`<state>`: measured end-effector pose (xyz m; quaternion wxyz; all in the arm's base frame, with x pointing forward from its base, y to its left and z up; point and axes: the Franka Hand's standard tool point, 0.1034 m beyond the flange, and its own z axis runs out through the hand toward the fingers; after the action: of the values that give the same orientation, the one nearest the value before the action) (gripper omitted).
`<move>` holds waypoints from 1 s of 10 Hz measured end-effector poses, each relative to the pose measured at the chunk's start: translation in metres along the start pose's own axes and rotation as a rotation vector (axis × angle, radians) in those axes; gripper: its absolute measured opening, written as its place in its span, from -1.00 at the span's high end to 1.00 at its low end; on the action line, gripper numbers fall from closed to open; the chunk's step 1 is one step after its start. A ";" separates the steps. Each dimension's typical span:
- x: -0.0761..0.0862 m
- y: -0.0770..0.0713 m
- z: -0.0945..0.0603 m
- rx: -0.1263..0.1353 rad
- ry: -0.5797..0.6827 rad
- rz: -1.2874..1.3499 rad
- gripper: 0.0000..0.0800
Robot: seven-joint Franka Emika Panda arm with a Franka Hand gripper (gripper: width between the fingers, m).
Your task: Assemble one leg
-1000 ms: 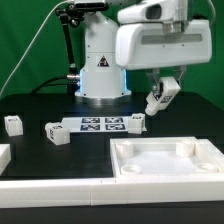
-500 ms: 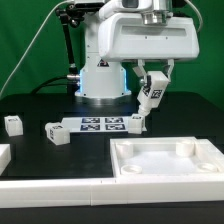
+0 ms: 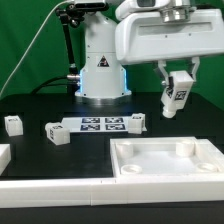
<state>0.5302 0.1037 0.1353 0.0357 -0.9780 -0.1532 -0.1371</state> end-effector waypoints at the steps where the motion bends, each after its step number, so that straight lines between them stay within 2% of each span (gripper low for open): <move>1: -0.001 0.000 0.001 0.000 -0.003 0.000 0.27; 5: -0.003 -0.005 0.002 -0.003 0.020 0.033 0.27; 6: 0.005 -0.009 0.004 0.005 0.022 0.047 0.27; 9: 0.035 0.000 0.019 0.009 0.053 0.038 0.27; 10: 0.036 0.001 0.020 0.001 0.082 0.038 0.27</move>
Offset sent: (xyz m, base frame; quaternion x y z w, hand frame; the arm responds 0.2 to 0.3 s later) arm 0.0000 0.0000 0.0000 0.0000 0.0000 0.0000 1.0000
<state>0.5688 0.1151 0.1264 0.0449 -0.9743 -0.1328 -0.1762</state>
